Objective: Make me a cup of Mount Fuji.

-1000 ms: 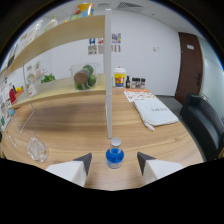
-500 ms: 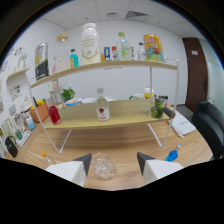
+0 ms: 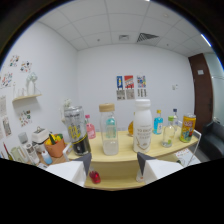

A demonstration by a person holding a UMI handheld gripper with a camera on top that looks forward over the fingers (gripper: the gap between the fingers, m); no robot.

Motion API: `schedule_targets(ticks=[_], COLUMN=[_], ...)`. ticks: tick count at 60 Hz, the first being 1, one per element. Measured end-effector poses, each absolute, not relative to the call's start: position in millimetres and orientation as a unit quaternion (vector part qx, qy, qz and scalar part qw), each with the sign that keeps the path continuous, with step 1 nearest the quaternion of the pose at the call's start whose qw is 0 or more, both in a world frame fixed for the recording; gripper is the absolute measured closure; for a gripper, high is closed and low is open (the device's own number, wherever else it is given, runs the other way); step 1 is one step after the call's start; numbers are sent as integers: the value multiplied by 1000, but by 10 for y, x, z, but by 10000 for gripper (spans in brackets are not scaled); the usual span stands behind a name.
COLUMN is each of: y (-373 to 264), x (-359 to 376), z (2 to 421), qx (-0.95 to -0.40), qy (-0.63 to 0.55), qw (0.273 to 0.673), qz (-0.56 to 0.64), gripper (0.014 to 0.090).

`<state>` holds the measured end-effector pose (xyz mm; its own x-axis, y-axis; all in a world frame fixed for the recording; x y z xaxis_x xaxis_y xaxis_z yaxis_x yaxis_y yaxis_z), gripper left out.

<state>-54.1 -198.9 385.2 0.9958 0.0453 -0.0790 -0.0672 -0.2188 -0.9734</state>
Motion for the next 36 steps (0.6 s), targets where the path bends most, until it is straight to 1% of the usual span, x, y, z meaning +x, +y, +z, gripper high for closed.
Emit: schedule_targets(ticks=[5, 11, 15, 20, 22, 27, 29, 36], y=[-1759, -1478, -1294, -1092, -1029, -930, -902, -925], x=[-620, -710, -731, -723, -722, -685, -664, -656], z=[3996, 4029, 4026, 4007, 3977, 3925, 3911, 3917], qx=[-770, -767, -765, -764, -766, -769, -768, -768], qy=[-1, -7, -4, -8, -11, -8, -4, 3], qw=[637, 640, 642, 645, 642, 640, 641, 641], qz=[40, 42, 42, 27, 22, 10, 5, 2], gripper=[197, 206, 265, 318, 370, 547, 605, 626])
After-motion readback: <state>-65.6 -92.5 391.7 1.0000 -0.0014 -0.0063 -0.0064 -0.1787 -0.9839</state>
